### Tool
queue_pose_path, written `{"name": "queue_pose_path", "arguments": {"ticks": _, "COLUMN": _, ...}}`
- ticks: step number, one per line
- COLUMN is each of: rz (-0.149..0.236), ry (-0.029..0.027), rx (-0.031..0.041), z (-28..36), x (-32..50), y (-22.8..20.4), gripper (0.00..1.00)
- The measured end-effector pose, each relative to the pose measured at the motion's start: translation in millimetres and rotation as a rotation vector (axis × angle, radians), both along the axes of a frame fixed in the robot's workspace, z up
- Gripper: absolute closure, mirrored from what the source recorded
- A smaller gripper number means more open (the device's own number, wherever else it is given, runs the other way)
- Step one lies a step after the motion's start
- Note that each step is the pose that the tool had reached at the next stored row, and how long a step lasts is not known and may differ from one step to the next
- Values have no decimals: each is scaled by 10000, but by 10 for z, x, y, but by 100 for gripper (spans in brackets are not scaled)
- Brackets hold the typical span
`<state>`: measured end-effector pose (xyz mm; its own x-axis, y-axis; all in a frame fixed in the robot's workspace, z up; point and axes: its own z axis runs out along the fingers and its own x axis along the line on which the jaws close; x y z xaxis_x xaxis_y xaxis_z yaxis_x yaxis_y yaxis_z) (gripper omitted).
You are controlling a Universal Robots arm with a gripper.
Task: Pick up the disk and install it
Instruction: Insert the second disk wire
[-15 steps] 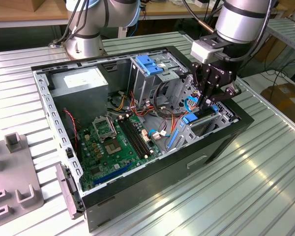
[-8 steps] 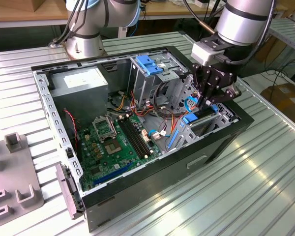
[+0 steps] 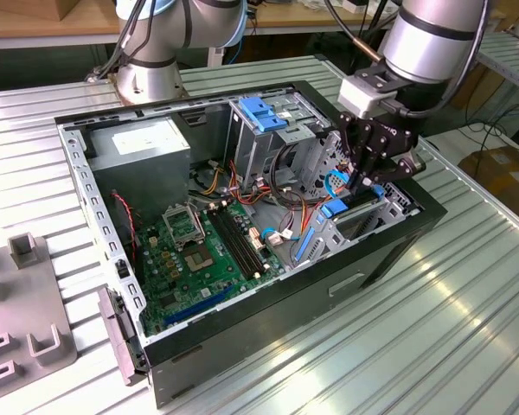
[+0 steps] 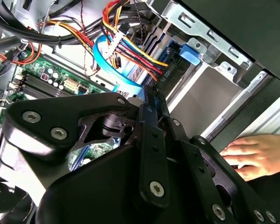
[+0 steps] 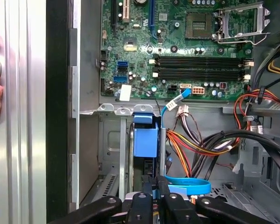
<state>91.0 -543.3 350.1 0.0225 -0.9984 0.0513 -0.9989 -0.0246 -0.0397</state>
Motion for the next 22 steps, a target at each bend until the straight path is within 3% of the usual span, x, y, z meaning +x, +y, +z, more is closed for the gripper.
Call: {"name": "queue_pose_path", "arguments": {"ticks": 22, "rz": -7, "ry": -21, "rx": 44, "z": -70, "x": 0, "y": -8, "gripper": 84}}
